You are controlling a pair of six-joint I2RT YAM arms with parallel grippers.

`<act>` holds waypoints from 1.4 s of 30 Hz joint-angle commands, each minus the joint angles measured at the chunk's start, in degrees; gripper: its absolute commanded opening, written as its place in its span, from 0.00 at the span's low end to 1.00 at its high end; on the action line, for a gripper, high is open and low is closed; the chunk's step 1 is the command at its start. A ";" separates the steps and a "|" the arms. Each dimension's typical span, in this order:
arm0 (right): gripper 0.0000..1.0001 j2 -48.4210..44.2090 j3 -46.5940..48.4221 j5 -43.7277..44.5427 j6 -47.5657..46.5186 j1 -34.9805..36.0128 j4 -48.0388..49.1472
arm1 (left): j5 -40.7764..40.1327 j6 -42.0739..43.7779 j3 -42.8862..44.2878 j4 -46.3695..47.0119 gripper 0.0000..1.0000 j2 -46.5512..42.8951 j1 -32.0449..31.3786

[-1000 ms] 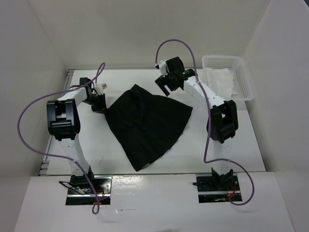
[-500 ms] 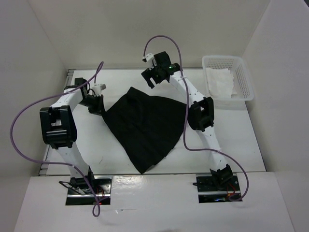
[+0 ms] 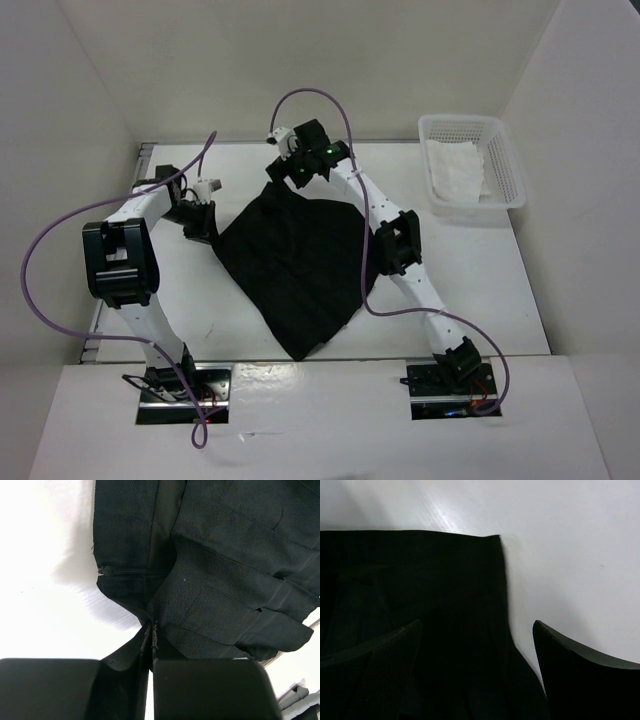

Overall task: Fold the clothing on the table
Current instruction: Flatten the skirt out

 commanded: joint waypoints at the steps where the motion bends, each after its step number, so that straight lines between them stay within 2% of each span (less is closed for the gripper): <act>1: 0.95 2.71 4.20 -4.64 -0.21 1.43 -2.06 | 2.17 2.32 -0.57 -0.86 0.05 -2.37 0.32; 9: 0.94 8.34 9.04 -9.74 -0.74 1.96 -3.73 | 2.17 2.32 -0.57 -0.86 0.07 -1.84 0.32; 15: 0.79 9.40 10.98 -10.27 -0.74 1.96 -4.87 | 2.17 2.93 -0.57 -1.39 0.07 -1.84 0.32; 16: 0.67 9.40 10.98 -10.27 -1.26 1.96 -4.87 | 2.17 2.93 -0.57 -1.39 0.07 -1.84 0.32; 19: 0.42 9.40 11.50 -10.27 -1.27 1.96 -4.87 | 2.17 2.93 -0.57 -1.39 0.07 -1.84 0.32; 20: 0.22 9.40 11.50 -9.74 -1.27 1.96 -4.87 | 2.17 2.93 -0.57 -1.39 0.07 -1.84 0.32; 23: 0.00 9.40 11.50 -9.13 -0.74 1.96 -4.87 | 2.17 2.93 -0.04 -1.39 0.07 -1.84 0.32; 33: 0.00 5.18 10.89 -3.77 -1.10 1.96 -4.97 | 2.17 3.98 -0.57 -1.92 0.07 -2.89 0.32; 35: 0.37 4.57 10.89 -2.79 -1.09 1.96 -4.43 | 2.17 3.99 -0.57 -1.92 0.07 -3.51 0.32; 36: 0.70 4.56 10.89 -2.19 -1.09 1.96 -4.43 | 2.17 3.99 -1.18 -1.92 0.07 -4.03 0.32; 37: 0.79 4.56 10.89 -2.18 -1.09 1.96 -3.91 | 2.17 3.99 -1.19 -1.92 0.07 -4.04 0.32; 39: 0.87 4.56 10.89 -1.56 -0.47 1.96 -3.39 | 2.17 3.99 -1.80 -1.92 0.07 -4.56 0.32; 42: 0.90 5.09 11.42 -1.56 0.05 1.96 -2.86 | 2.17 3.99 -2.42 -1.92 0.07 -4.56 0.32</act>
